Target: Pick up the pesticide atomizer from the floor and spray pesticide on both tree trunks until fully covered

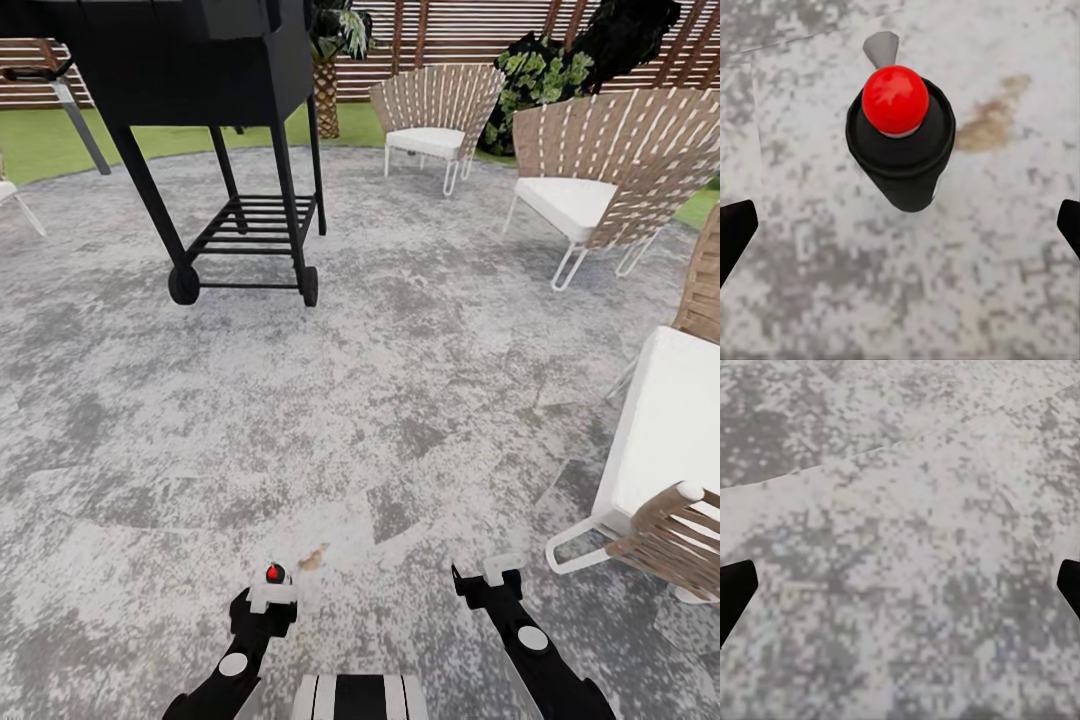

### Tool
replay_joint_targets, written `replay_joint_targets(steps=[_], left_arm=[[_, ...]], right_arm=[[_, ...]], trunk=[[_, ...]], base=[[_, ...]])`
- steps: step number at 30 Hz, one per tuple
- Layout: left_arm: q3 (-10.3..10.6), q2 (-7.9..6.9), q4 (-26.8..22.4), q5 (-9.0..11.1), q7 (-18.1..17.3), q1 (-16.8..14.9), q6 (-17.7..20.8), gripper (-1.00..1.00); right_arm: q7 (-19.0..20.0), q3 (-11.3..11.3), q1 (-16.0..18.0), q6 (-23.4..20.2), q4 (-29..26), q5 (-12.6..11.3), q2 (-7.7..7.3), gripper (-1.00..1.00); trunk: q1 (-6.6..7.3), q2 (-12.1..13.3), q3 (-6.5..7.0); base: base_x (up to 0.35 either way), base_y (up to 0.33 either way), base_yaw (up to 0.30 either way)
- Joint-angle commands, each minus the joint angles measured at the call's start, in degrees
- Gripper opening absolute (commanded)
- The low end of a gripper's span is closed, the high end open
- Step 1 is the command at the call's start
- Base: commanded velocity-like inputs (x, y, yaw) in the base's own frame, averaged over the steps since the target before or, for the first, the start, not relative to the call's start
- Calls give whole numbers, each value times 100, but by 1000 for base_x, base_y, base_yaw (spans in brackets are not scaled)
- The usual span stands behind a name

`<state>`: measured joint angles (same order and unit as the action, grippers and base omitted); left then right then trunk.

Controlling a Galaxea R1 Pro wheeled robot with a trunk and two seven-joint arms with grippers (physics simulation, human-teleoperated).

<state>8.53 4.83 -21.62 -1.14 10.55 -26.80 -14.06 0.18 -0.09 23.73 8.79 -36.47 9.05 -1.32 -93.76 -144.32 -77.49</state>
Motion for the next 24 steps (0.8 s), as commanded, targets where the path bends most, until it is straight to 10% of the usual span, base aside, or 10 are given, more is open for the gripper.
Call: replay_joint_targets(steps=[1, 24], left_arm=[[0, 0, 0, 0, 0, 0, 0, 100], [-35, -9, 0, 0, 52, 0, 0, 100]], right_arm=[[0, 0, 0, 0, 0, -1, 0, 100], [0, 0, 0, 0, 0, 0, 0, 100]], trunk=[[0, 0, -2], [-13, -7, -163]], base=[[0, 0, 0], [30, 0, 0]])
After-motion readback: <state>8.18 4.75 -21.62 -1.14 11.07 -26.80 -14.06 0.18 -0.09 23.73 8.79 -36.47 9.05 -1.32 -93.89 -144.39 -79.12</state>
